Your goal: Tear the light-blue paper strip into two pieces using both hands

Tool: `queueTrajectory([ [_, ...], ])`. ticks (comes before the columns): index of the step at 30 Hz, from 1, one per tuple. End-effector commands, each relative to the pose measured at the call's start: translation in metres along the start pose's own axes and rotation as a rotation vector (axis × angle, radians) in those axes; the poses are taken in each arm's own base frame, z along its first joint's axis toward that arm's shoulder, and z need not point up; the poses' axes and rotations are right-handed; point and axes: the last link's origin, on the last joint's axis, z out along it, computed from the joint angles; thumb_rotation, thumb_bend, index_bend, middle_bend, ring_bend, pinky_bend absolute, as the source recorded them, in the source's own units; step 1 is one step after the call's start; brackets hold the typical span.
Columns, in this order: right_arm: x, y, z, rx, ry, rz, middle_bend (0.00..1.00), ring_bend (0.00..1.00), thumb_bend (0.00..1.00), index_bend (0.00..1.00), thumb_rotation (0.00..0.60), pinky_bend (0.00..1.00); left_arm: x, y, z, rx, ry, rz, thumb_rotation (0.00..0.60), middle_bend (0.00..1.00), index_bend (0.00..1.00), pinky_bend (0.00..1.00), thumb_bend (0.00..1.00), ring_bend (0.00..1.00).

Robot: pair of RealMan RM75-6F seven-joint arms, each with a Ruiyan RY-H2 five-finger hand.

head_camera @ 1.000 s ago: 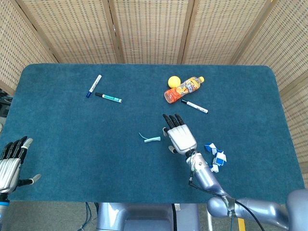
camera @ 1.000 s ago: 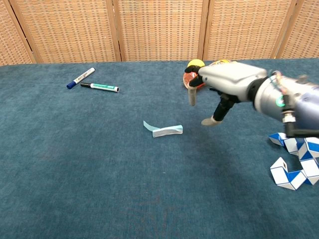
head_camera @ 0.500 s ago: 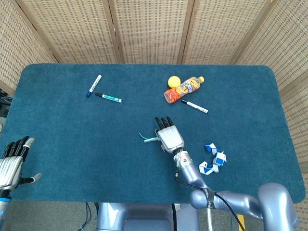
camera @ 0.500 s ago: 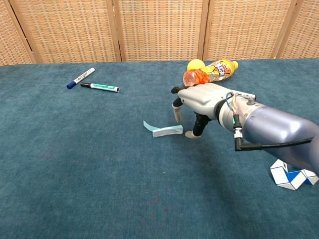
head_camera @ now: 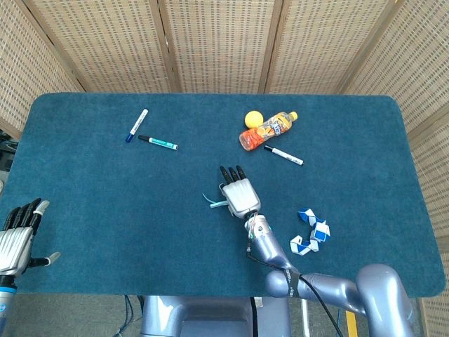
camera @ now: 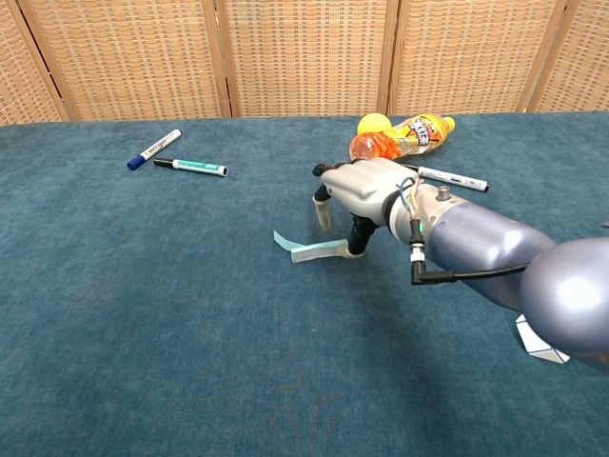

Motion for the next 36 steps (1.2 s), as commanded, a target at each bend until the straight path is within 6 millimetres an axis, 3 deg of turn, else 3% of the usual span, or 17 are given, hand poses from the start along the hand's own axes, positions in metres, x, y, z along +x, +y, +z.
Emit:
queueTrajectory([
  [1,-0.001,-0.001,0.003,-0.007,-0.005,0.002,0.0,0.0,0.37,0.43,0.6,0.0,0.0,-0.001,0.0,0.002,0.002,-0.001,0.6,0.0,0.0,0.0,0.0,0.0],
  [26,-0.015,-0.001,0.007,-0.023,-0.024,-0.005,0.0,0.0,0.41,0.51,0.6,0.0,0.001,-0.003,-0.001,0.004,0.002,-0.007,0.6,0.0,0.0,0.0,0.0,0.0],
  [36,-0.015,-0.001,0.007,-0.019,0.0,0.04,0.01,0.0,0.47,0.62,0.6,0.0,0.0,-0.003,-0.001,0.005,-0.003,-0.008,0.6,0.0,0.0,0.0,0.0,0.0],
])
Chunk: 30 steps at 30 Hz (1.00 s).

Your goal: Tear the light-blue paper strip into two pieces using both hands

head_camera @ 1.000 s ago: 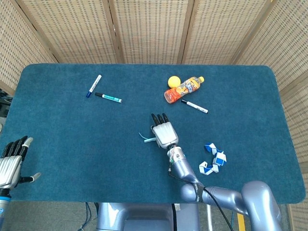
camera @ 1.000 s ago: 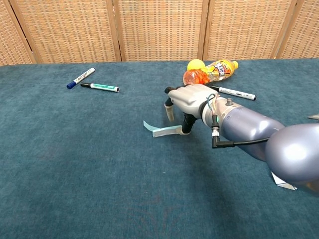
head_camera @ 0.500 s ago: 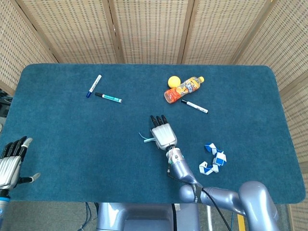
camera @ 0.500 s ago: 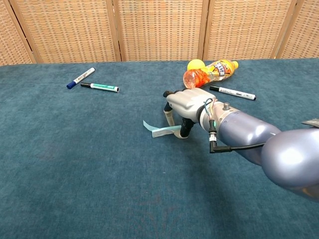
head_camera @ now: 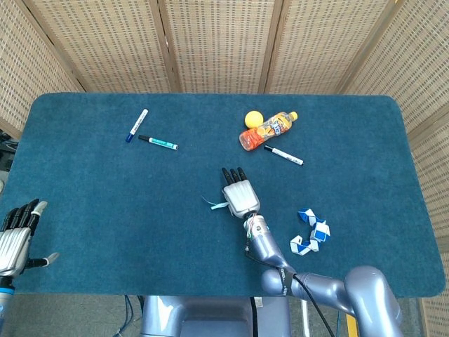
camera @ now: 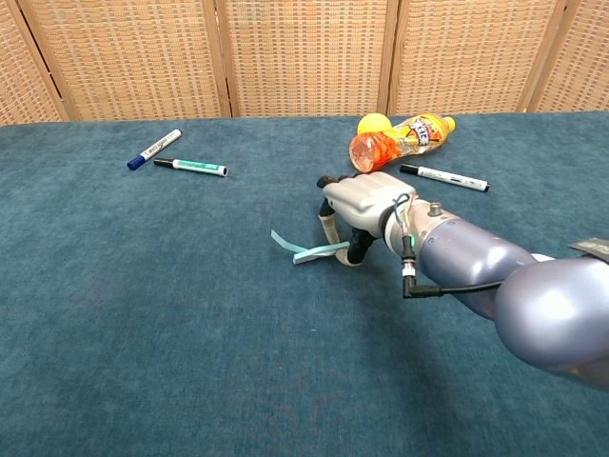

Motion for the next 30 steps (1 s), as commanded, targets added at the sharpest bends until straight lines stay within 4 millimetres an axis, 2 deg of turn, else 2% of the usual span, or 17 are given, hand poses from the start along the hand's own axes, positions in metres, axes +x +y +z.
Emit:
queueTrajectory([
  [1,0.004,-0.001,-0.002,0.014,0.028,0.025,0.01,0.0,0.47,0.62,0.6,0.0,-0.001,0.0,0.001,-0.001,-0.003,0.0,0.6,0.0,0.0,0.0,0.0,0.0],
  [8,0.02,0.002,-0.009,0.04,0.077,0.056,0.03,0.0,0.49,0.64,0.6,0.0,0.002,0.006,0.007,-0.046,0.004,0.013,0.6,0.0,0.0,0.0,0.0,0.0],
  [11,0.031,0.005,-0.016,0.051,0.103,0.056,0.03,0.0,0.49,0.65,0.6,0.0,0.009,0.015,0.019,-0.105,0.039,0.031,0.6,0.0,0.0,0.0,0.0,0.0],
  [13,0.041,0.006,-0.021,0.056,0.123,0.051,0.03,0.0,0.49,0.65,0.6,0.0,0.019,0.027,0.035,-0.18,0.094,0.052,0.6,0.02,0.0,0.04,0.0,0.04],
  [14,0.046,0.006,-0.024,0.055,0.131,0.048,0.03,0.0,0.49,0.65,0.6,0.0,0.024,0.037,0.047,-0.234,0.129,0.064,0.6,0.08,0.0,0.09,0.0,0.12],
  [16,0.05,0.006,-0.027,0.051,0.134,0.042,0.03,0.0,0.5,0.65,0.6,0.0,0.029,0.049,0.062,-0.302,0.16,0.069,0.6,0.27,0.03,0.2,0.0,0.31],
  [17,0.052,0.005,-0.029,0.049,0.135,0.039,0.03,0.0,0.51,0.65,0.6,0.0,0.032,0.058,0.07,-0.345,0.179,0.069,0.6,0.39,0.08,0.27,0.0,0.42],
  [18,0.055,0.003,-0.031,0.047,0.135,0.034,0.03,0.0,0.51,0.65,0.6,0.0,0.037,0.075,0.082,-0.423,0.218,0.064,0.6,0.49,0.13,0.33,0.0,0.51],
  [21,0.06,-0.002,-0.035,0.037,0.133,0.018,0.03,0.0,0.52,0.65,0.6,0.0,0.038,0.103,0.103,-0.561,0.259,0.06,0.6,0.64,0.19,0.53,0.0,0.65],
  [23,0.062,-0.006,-0.037,0.033,0.133,0.021,0.03,0.0,0.52,0.65,0.6,0.0,0.037,0.12,0.111,-0.628,0.272,0.058,0.6,0.75,0.21,0.71,0.0,0.75],
  [26,0.066,-0.012,-0.038,0.029,0.132,0.026,0.03,0.0,0.52,0.65,0.6,0.0,0.035,0.149,0.122,-0.715,0.292,0.055,0.6,0.88,0.23,0.88,0.0,0.88],
  [30,0.072,-0.02,-0.04,0.026,0.133,0.02,0.03,0.0,0.52,0.65,0.6,0.0,0.028,0.186,0.133,-0.781,0.28,0.046,0.6,0.99,0.26,0.99,0.0,0.99],
])
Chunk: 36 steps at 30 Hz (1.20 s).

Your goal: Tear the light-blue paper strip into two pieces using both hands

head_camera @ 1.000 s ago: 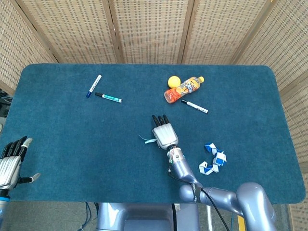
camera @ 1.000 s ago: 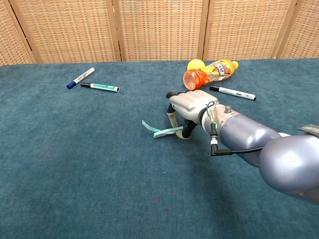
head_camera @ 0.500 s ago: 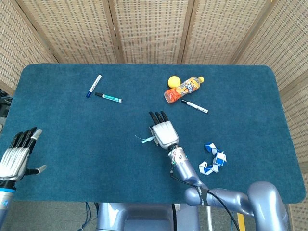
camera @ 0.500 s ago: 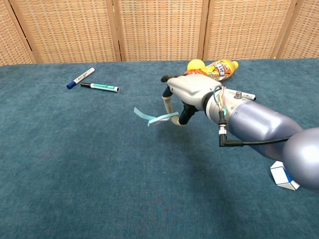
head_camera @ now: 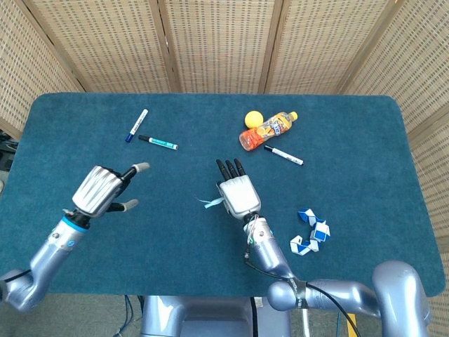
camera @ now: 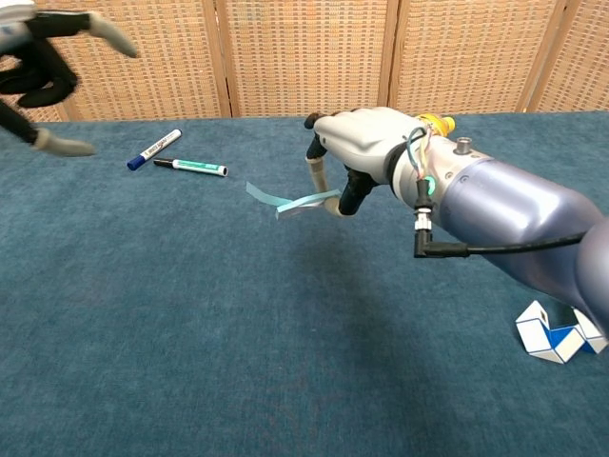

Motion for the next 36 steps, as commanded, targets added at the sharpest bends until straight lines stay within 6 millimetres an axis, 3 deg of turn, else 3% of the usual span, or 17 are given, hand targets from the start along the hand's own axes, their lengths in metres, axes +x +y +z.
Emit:
queueTrajectory([
  [1,0.006,-0.008,0.0,-0.001,0.005,0.001,0.03,0.0,0.52,0.65,0.6,0.0,-0.012,0.021,0.029,-0.06,-0.011,-0.029,0.6,0.99,0.27,1.0,0.0,0.99],
  [9,0.009,-0.013,0.002,-0.022,-0.013,0.02,0.03,0.0,0.52,0.65,0.6,0.0,-0.033,0.045,0.052,-0.077,-0.049,-0.077,0.6,1.0,0.34,1.0,0.01,1.0],
  [14,0.008,-0.011,0.003,-0.03,-0.022,0.02,0.03,0.0,0.52,0.65,0.6,0.0,-0.044,0.052,0.055,-0.072,-0.064,-0.1,0.6,1.0,0.4,1.0,0.16,1.0],
  [25,0.007,-0.008,0.003,-0.04,-0.023,0.021,0.04,0.0,0.52,0.65,0.6,0.0,-0.068,0.062,0.061,-0.061,-0.11,-0.132,0.6,1.0,0.47,1.0,0.31,1.0],
  [36,0.004,-0.008,0.002,-0.038,-0.031,0.024,0.04,0.0,0.52,0.65,0.6,0.0,-0.079,0.076,0.076,-0.067,-0.122,-0.132,0.6,1.0,0.47,1.0,0.33,1.0],
])
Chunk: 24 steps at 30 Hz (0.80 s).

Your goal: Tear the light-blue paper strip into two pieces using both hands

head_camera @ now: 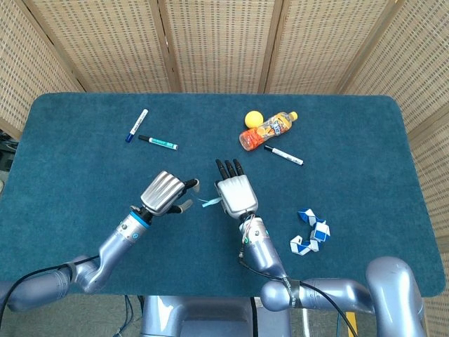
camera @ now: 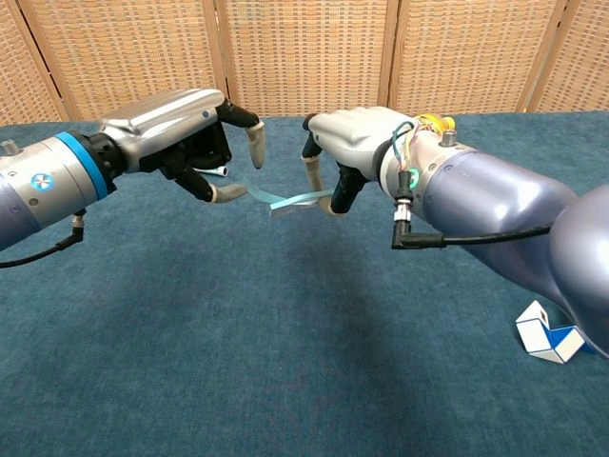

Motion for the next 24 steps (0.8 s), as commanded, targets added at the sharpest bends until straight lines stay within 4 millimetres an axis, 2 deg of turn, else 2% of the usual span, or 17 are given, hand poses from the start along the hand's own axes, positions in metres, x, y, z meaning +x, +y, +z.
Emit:
queueTrajectory([
  [1,0.0005,0.0002,0.0,0.0,0.002,-0.001,0.04,0.0,0.52,0.65,0.6,0.0,-0.0023,0.0025,0.0025,-0.009,-0.01,0.004,0.6,1.0,0.47,1.0,0.33,1.0],
  [20,0.004,0.005,-0.0012,-0.014,0.007,0.0,0.04,0.0,0.54,0.65,0.6,0.0,-0.0099,0.0032,0.0094,-0.015,-0.018,0.043,0.6,1.0,0.51,1.0,0.34,1.0],
  [24,0.005,0.0059,-0.0011,-0.014,0.008,0.003,0.03,0.0,0.54,0.65,0.6,0.0,-0.0104,0.0068,0.0123,-0.017,-0.011,0.037,0.6,1.0,0.56,1.0,0.41,1.0],
])
